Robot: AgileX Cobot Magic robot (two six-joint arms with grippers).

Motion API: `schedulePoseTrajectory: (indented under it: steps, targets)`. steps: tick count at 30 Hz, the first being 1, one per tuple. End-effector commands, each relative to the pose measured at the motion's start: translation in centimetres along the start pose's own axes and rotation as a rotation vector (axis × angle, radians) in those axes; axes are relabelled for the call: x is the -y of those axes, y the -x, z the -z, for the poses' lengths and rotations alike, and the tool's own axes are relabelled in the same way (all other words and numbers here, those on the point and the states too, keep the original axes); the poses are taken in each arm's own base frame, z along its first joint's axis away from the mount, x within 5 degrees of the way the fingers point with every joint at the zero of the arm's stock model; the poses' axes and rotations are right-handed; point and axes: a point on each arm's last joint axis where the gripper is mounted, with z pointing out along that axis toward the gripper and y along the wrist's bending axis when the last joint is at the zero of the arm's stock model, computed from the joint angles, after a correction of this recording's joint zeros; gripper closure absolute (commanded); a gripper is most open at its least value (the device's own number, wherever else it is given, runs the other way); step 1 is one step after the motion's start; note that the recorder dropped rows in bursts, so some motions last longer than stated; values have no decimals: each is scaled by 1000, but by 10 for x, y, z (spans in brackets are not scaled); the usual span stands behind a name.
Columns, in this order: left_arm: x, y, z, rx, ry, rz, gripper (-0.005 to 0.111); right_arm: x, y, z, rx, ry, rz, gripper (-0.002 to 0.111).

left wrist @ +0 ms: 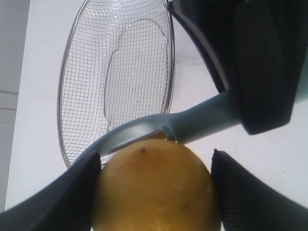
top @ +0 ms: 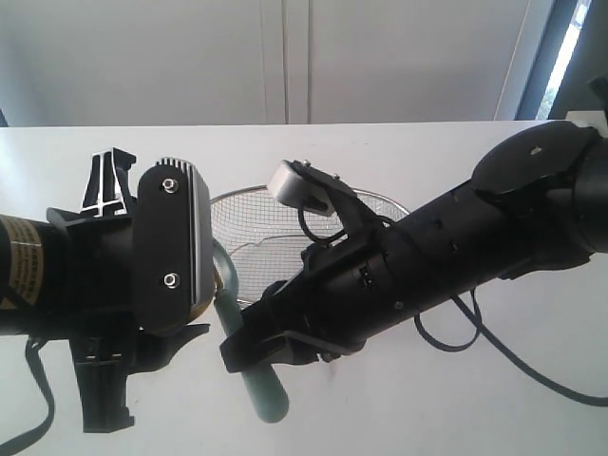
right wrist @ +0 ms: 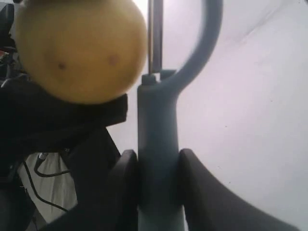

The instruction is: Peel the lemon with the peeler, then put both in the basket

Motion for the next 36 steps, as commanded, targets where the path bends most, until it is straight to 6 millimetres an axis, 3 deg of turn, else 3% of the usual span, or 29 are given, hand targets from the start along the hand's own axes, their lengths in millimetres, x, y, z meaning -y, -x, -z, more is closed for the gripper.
schedulePoseTrajectory:
  steps: [1,12,18,23,28,36]
  targets:
    - [0,0,2,0,3,-2,107,-6,1,9,35,-18,8,108]
    - [0,0,2,0,3,-2,107,-16,-3,30,57,-131,22,108]
    - [0,0,2,-2,2,-2,107,-37,-5,54,128,-135,75,108]
    - [0,0,2,0,3,-2,107,-45,-13,75,152,-245,89,108]
    - [-1,2,2,17,12,3,107,-37,-25,83,210,-349,26,108]
    - [-6,11,3,124,44,286,107,0,-50,58,261,-394,-131,108]
